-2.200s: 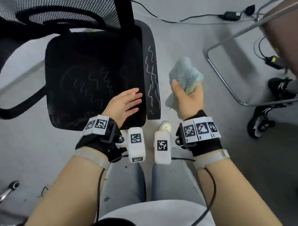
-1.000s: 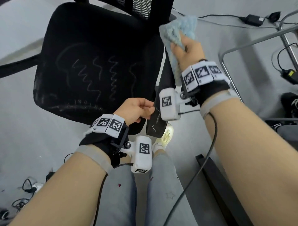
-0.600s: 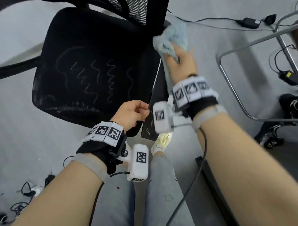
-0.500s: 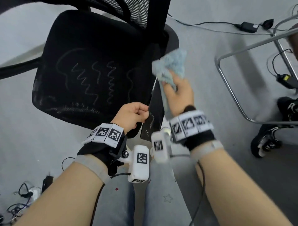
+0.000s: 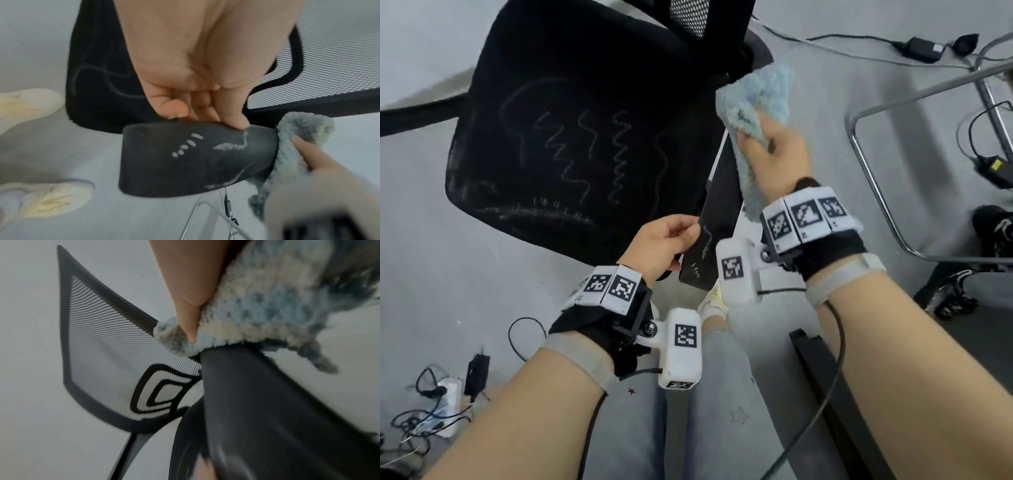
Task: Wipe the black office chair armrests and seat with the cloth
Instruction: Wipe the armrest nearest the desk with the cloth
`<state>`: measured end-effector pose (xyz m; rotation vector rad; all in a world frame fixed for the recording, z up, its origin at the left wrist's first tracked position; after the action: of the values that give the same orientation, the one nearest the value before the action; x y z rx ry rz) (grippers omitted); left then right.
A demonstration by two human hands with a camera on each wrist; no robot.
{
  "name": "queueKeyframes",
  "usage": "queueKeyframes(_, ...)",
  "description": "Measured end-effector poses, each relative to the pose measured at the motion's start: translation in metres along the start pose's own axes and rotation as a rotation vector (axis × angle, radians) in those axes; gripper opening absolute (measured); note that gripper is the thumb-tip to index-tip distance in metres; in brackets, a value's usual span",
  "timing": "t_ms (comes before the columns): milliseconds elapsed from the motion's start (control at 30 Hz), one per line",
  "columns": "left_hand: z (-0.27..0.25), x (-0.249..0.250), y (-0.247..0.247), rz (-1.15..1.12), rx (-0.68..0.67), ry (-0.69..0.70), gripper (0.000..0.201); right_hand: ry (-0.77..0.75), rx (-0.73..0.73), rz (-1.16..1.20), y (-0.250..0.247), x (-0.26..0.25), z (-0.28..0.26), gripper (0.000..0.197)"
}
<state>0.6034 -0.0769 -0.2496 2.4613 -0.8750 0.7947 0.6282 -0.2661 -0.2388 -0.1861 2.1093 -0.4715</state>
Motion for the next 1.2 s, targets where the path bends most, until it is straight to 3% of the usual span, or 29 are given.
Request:
queueKeyframes(200,0.002,-0.003,-0.005,-0.032,0.017,0.002,0.016,0.019,-0.088,0.082,0.034,0.022,-0.085,0.039)
queueKeyframes(500,-0.003,-0.024,0.007,-0.098,-0.012,-0.032,0.014,0.009,0.051,0.000,0.006,0.000,0.003,0.043)
queueKeyframes(600,0.007,-0.012,0.009,-0.072,-0.051,-0.006,0.020,-0.048,0.053,0.032,0.013,0.003,-0.025,0.032)
queueKeyframes(767,0.013,-0.017,0.003,-0.019,-0.052,-0.037,0.017,-0.102,-0.030,0.075,0.041,0.024,-0.089,0.045)
queueKeyframes(867,0.010,-0.023,0.004,-0.029,-0.046,-0.049,0.023,-0.095,0.003,0.031,0.031,0.017,-0.066,0.032)
queueKeyframes(1033,0.012,-0.012,0.009,-0.052,-0.007,-0.003,0.017,-0.084,0.080,0.059,0.013,-0.005,-0.014,0.030)
queueKeyframes(1200,0.018,-0.009,0.014,0.032,0.064,0.037,0.023,-0.127,0.036,0.111,0.032,0.023,-0.067,0.033)
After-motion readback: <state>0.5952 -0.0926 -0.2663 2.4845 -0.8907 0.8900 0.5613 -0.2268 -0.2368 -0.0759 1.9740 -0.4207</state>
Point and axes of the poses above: each hand's wrist, its own z-axis towards the middle knuckle, its own y-axis out of the palm, x = y × z, the point moved 4 cm from there along z, towards the middle knuckle, and after that the axes turned 11 degrees about -x, right-handed, at the moved point
